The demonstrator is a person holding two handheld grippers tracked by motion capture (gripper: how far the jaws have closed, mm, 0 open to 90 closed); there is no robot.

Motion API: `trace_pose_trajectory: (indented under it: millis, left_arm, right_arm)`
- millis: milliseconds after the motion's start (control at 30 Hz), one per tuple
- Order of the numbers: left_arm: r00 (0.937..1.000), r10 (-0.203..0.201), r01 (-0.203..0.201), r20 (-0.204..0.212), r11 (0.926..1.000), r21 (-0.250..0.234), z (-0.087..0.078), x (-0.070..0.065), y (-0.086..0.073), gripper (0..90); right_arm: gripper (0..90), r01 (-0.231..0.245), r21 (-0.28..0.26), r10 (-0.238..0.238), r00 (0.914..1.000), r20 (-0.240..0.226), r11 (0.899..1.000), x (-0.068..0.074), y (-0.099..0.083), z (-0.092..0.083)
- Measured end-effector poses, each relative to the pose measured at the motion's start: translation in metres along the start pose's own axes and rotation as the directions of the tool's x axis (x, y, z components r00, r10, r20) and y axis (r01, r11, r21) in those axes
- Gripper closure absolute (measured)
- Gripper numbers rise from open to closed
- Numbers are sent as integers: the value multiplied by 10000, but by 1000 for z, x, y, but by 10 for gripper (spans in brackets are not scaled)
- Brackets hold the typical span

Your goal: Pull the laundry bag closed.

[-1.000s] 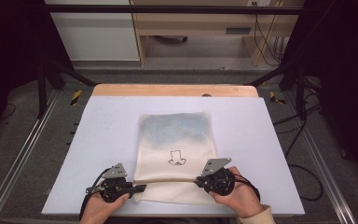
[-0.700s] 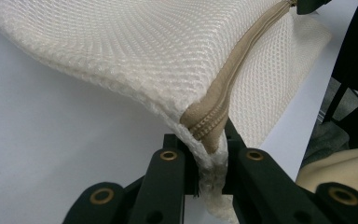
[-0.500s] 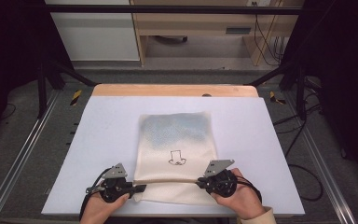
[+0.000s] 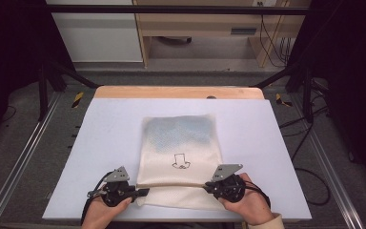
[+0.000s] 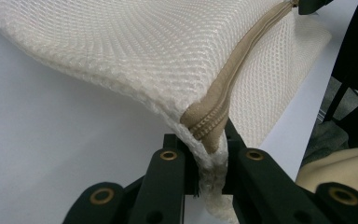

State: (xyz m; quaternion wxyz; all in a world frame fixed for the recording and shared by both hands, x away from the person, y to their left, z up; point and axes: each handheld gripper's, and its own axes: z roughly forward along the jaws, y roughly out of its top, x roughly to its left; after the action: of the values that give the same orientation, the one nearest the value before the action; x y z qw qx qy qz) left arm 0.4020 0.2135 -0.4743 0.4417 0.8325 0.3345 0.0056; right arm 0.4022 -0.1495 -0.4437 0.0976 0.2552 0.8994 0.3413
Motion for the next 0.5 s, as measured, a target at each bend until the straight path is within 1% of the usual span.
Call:
trace_pose_trajectory:
  millis: [67,100,200,500]
  left_arm:
    - [10000,45,-45,-11,10000,-25,-1,0,0,838]
    - [10000,65,-65,-35,10000,-25,-1,0,0,838]
    - [10000,49,-50,-17,10000,-23,-1,0,0,838]
    - [9999,79,-79,-76,10000,-41,-2,0,1,839]
  right_arm:
    - [820,-58,35,58,9999,97,10000,-1,-2,-2]
    - [820,-68,-47,68,10000,60,10000,-1,-3,-2]
    - [820,-74,68,73,9999,103,9999,-1,-4,-2]
    - [820,-191,-23,191,9997,131,9998,-2,-7,-5]
